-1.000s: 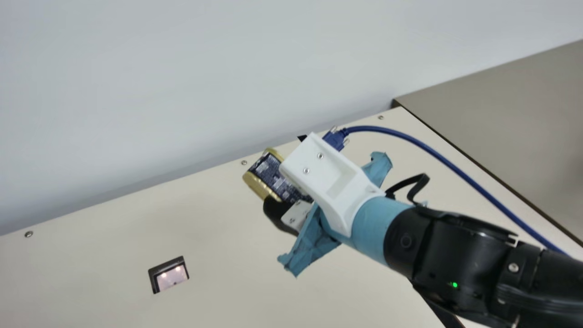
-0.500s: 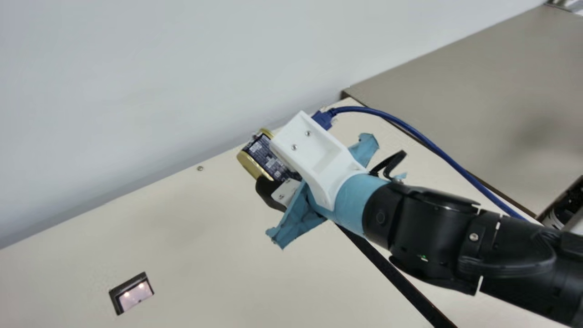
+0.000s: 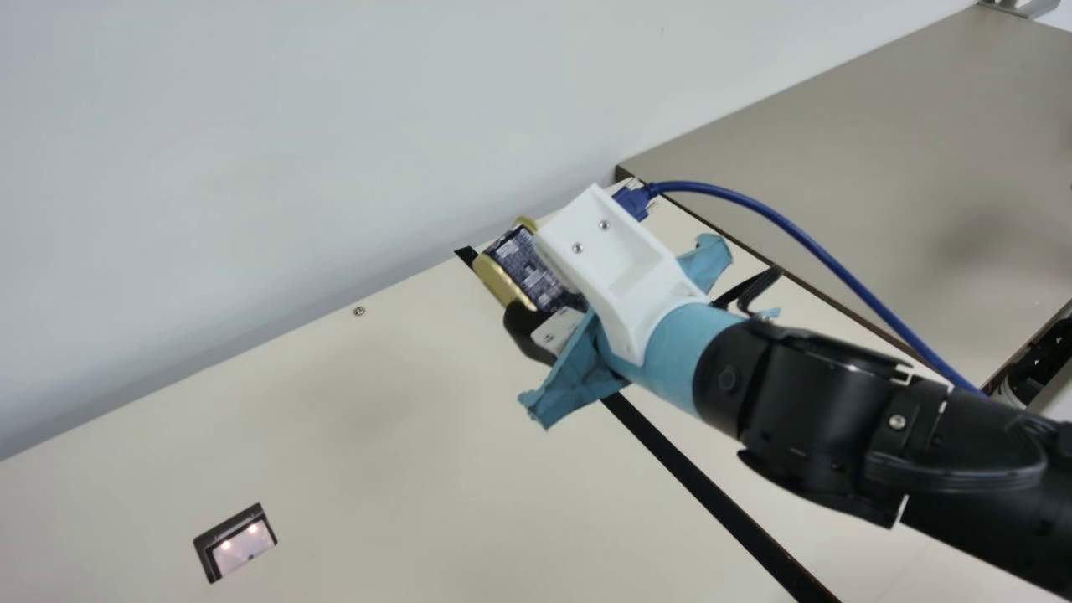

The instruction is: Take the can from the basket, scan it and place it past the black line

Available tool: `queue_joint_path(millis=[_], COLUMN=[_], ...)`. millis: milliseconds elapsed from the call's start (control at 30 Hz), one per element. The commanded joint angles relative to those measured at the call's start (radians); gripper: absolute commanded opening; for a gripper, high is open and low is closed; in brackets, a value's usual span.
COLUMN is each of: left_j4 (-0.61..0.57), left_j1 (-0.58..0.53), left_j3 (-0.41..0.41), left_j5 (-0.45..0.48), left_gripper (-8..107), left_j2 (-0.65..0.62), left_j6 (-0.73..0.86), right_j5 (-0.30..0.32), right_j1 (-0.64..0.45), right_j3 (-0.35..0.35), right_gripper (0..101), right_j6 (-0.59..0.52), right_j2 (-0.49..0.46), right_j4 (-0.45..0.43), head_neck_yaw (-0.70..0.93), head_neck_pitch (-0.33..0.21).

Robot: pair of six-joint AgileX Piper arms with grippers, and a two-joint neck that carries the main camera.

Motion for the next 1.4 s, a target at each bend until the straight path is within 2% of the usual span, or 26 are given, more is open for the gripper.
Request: queue_joint_path(millis=[0, 700, 1367], left_j4=[0.000, 0.000, 0.000], left_j1=[0.000, 0.000, 0.000], left_j3=[0.000, 0.000, 0.000], left_j5=[0.000, 0.000, 0.000], left_gripper=[90, 90, 90], left_j2=[0.000, 0.000, 0.000], left_j6=[0.000, 0.000, 0.000], right_j5=[-0.001, -0.019, -0.022], right_j1=[-0.025, -0.285, -0.563], right_j3=[-0.003, -0.010, -0.037], right_gripper=[0, 0, 0], right_j6=[-0.022, -0.349, -0.817], right_j2=[-0.005, -0.048, -0.013], right_j4=[0.018, 0.308, 0.687], head_neck_yaw=[-0.028, -0.028, -0.028], head_neck_pitch=[-0.032, -0.032, -0.032])
